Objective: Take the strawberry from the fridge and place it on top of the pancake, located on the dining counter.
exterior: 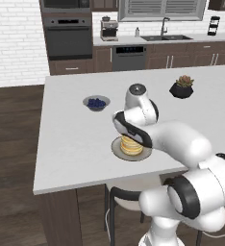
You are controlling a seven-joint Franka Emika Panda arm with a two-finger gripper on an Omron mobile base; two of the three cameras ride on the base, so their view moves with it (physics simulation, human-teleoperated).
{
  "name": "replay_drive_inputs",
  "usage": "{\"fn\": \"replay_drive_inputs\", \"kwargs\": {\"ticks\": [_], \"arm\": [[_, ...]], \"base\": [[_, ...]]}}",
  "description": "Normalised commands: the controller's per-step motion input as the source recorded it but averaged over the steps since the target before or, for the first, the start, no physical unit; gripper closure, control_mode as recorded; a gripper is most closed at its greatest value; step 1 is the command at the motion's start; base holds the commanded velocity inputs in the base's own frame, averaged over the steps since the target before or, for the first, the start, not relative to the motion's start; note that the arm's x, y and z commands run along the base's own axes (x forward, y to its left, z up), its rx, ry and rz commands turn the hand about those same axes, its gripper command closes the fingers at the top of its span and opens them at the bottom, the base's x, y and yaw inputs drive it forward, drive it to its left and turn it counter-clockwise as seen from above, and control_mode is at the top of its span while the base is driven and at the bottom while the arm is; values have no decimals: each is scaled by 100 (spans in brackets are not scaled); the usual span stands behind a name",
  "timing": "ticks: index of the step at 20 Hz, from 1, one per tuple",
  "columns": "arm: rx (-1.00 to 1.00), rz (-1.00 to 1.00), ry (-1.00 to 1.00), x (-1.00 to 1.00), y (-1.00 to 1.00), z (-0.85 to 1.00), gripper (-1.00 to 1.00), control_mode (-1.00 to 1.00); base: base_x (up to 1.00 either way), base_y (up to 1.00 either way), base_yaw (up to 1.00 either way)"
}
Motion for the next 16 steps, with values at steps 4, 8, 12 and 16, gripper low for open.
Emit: {"fn": "replay_drive_inputs", "kwargs": {"ticks": [4, 8, 12, 16], "arm": [[-5, 1, 0, -100, 74, 46, -100, -100], [-2, 1, 0, -100, 75, 14, -100, -100], [0, -1, 0, -100, 58, -1, -100, -100], [0, -3, 7, -100, 35, -26, -100, -100]], "base": [[0, 0, 0], [0, 0, 0], [0, 0, 0], [0, 0, 0]]}}
